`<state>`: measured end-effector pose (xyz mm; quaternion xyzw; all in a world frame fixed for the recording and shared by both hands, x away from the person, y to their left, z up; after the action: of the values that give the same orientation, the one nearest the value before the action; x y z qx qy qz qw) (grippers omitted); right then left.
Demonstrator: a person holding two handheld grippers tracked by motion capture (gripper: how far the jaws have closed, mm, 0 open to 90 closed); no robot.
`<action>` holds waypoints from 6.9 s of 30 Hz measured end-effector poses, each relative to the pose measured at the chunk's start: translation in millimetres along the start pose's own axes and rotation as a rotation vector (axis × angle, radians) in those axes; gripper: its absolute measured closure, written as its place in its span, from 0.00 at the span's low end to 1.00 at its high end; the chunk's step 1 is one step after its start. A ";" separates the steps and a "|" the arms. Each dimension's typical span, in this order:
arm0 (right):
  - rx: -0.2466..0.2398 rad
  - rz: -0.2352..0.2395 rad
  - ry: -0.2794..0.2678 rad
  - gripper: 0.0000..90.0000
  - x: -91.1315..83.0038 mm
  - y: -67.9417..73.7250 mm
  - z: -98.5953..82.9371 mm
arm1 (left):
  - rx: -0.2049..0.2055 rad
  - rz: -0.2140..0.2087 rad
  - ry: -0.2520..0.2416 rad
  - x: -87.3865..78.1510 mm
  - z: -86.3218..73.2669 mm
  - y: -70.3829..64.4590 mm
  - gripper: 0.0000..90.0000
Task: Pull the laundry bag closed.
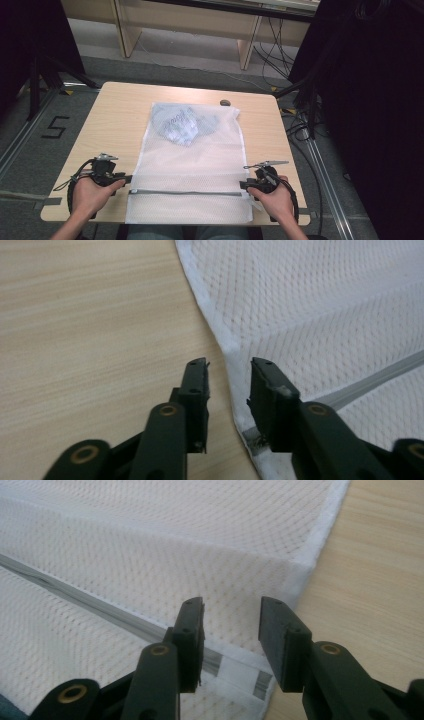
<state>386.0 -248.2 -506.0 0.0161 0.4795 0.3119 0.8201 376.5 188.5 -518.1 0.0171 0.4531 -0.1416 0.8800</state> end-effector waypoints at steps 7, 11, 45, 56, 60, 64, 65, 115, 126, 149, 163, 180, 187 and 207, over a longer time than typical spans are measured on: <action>0.000 0.034 -0.016 0.75 -0.4 9.6 3.8 | 0.018 0.013 0.001 -0.4 0.8 0.7 0.87; -0.008 0.046 0.008 0.78 3.4 20.8 7.3 | 0.002 -0.008 0.033 2.7 0.4 0.4 0.91; -0.127 0.183 0.082 0.87 60.2 118.3 32.0 | 0.036 -0.028 0.159 16.3 -7.2 -15.0 0.99; -0.123 0.261 0.148 0.85 91.1 164.2 39.5 | 0.023 -0.021 0.171 17.9 -8.7 -15.4 0.99; -0.158 0.288 0.145 0.85 104.5 177.9 45.2 | 0.031 -0.023 0.191 17.9 -8.8 -14.4 0.99; -0.171 0.306 0.145 0.85 113.2 187.7 49.0 | 0.017 -0.025 0.175 18.9 -8.8 -14.7 0.99; -0.168 0.325 0.150 0.85 118.0 194.6 50.3 | 0.039 -0.024 0.167 19.1 -7.7 -12.3 0.99; -0.126 0.461 0.236 0.93 184.1 248.4 67.4 | 0.009 -0.034 0.214 16.9 -9.6 -10.7 1.00; -0.118 0.455 0.227 0.97 180.1 245.6 64.4 | 0.098 -0.012 0.205 16.3 -10.4 -15.7 1.00; -0.131 0.422 0.223 0.97 171.8 241.1 62.1 | 0.141 -0.018 0.195 16.4 -9.6 -12.1 1.00; -0.197 0.360 0.201 0.97 167.5 241.8 62.7 | 0.136 -0.017 0.193 16.2 -9.9 -12.5 1.00; -0.161 0.358 0.218 0.97 159.2 235.0 61.0 | 0.128 -0.025 0.195 16.2 -10.1 -12.2 1.00; -0.164 0.354 0.202 0.97 156.8 231.6 60.5 | 0.120 -0.025 0.191 16.5 -10.5 -12.4 1.00; -0.165 0.333 0.205 0.97 147.6 222.5 58.8 | 0.129 -0.024 0.195 16.1 -10.1 -12.0 1.00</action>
<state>373.5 24.6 -516.5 -0.0037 0.5240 0.4812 0.7027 374.2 174.8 -535.8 0.0819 0.5269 -0.1785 0.8270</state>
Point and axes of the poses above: each handheld gripper's, and its own axes: x roughly forward along the jaws, z roughly out of its top, y roughly to its left, the point moved 5 cm from there along x, roughly forward along the jaws, and after that the axes turned 9 degrees about z, right-handed, at the moved point
